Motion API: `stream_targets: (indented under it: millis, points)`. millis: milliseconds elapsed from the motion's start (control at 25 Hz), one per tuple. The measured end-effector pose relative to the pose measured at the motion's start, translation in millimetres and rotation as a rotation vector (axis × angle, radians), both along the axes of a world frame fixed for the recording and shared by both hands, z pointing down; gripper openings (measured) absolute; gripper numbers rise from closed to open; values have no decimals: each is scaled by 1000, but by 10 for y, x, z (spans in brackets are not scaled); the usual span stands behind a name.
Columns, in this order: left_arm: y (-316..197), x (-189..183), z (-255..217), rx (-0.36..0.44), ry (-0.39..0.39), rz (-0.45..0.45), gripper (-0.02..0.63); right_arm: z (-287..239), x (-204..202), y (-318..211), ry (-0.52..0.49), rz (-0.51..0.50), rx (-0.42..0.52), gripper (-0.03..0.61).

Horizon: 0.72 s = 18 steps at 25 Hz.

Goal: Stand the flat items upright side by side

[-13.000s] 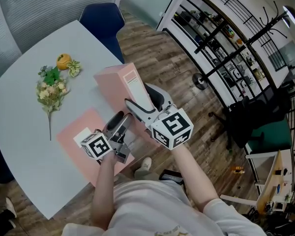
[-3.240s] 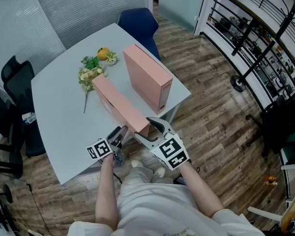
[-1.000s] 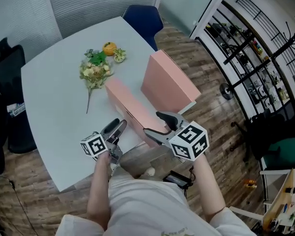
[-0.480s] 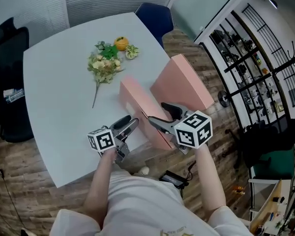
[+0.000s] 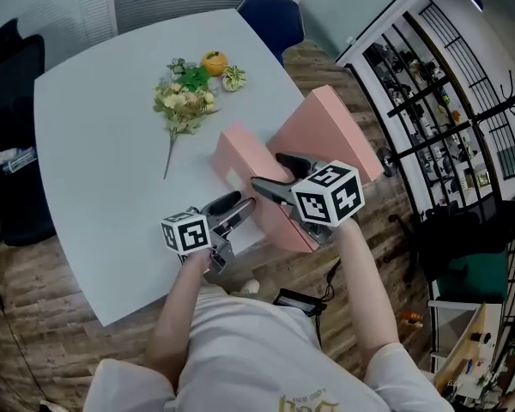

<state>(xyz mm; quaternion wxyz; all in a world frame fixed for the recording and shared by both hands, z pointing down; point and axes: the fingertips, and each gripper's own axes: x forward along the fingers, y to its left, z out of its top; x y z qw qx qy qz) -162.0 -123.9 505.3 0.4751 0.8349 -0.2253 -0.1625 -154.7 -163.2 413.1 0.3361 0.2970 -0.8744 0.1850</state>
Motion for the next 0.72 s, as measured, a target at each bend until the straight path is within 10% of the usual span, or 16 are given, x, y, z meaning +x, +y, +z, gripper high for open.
stream_targets:
  millis: [720]
  points:
    - [88, 90, 30, 17, -12, 80, 276, 335, -32, -101, 191, -8, -4, 344]
